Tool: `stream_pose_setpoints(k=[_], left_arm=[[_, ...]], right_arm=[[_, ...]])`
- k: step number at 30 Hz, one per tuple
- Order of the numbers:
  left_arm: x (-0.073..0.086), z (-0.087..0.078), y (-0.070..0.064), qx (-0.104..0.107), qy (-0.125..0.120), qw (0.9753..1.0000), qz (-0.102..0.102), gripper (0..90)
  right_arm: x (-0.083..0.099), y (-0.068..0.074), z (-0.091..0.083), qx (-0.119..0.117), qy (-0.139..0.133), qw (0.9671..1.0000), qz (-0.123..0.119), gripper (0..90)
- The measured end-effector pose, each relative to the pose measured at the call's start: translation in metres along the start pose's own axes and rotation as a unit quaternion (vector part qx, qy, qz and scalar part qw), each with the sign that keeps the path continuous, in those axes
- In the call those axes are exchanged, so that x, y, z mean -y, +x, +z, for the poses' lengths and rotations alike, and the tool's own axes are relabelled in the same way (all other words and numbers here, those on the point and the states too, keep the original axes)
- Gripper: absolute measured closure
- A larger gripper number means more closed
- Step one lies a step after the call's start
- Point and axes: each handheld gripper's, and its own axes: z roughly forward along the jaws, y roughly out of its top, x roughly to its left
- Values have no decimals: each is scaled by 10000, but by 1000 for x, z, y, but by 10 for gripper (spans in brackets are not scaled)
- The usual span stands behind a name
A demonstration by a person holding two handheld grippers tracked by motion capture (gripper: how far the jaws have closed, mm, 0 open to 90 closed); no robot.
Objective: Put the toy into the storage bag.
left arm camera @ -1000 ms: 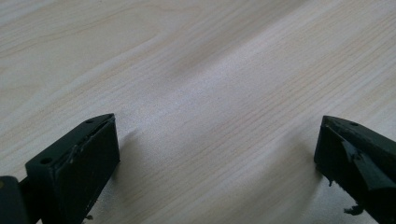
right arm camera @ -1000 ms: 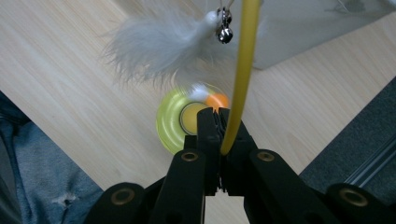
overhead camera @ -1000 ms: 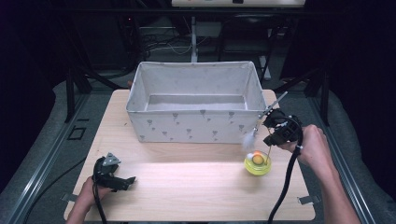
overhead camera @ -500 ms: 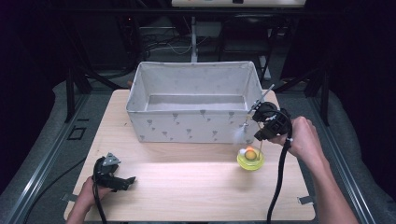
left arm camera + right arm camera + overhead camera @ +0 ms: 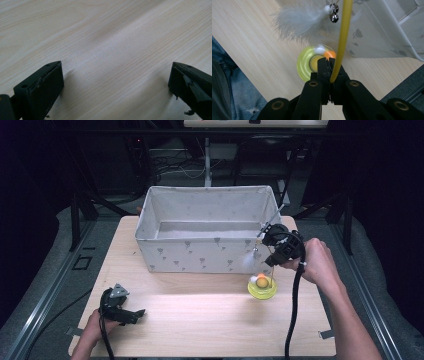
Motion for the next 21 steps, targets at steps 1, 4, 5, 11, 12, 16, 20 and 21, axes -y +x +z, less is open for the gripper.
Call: stream_pose_setpoints(k=[1,4,5,11,12,16,20,21], left_arm=[[0,0,0,0,-1,10000,-1,0],[0,0,0,1,-1,10000,-1,0],[0,0,0,3,-3,10000,0,0],[0,0,0,4,-9,10000,-7,0],[0,0,0,3,-13,10000,-7,0],[0,0,0,3,-13,10000,-9,0],[0,0,0,1,-15,10000,-8,0],[0,0,0,4,-13,10000,-9,0]], right_arm=[[-1,0,-1,-22,-9,10000,-12,884],[-4,1,-4,-32,-8,10000,-50,884],[-5,1,-5,-63,-39,10000,-58,884],[-10,2,-13,-69,-50,9999,-111,884],[-11,2,-15,-69,-59,9999,-123,884],[-15,1,-22,-86,-114,9998,-154,883],[-18,1,-27,-104,-145,9997,-153,884],[-19,1,-28,-103,-122,9997,-159,884]])
